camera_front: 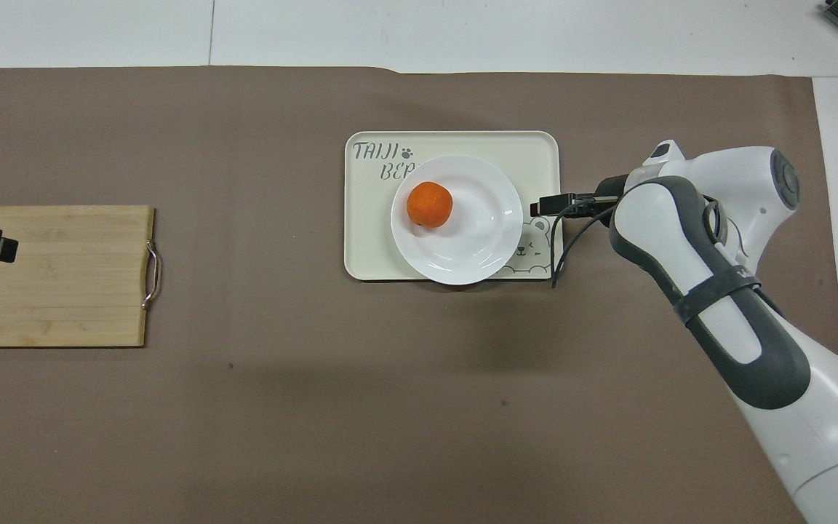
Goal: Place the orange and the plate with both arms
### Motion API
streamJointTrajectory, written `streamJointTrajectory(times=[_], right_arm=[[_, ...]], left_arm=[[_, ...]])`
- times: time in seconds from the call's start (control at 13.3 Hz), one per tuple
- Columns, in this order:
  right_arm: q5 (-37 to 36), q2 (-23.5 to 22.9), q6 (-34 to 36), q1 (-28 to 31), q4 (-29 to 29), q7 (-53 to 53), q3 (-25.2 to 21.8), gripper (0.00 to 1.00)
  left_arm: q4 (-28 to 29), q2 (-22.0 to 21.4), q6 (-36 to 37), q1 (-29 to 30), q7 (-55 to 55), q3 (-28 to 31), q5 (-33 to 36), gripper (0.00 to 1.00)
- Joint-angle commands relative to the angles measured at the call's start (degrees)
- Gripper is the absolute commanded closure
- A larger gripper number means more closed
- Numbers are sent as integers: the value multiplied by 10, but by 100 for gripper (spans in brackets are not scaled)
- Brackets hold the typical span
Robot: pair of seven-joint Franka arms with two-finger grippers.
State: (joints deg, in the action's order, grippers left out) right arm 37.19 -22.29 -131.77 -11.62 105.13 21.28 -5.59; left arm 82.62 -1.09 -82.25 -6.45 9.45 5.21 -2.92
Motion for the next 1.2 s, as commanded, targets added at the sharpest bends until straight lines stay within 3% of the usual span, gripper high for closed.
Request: streamJointTrajectory(times=[0.0,0.3,1.13], right_arm=[[-124,48,5,2,8,-91,2,0],[-281,110,100,10,8,-177,2,0],[-348,255,274,105,7,-200,0,0]], left_arm=[[2,-7,4,2,-6,-2,10,0],[2,-7,4,2,-6,-2,10,0],[2,-7,4,2,-6,-2,10,0]])
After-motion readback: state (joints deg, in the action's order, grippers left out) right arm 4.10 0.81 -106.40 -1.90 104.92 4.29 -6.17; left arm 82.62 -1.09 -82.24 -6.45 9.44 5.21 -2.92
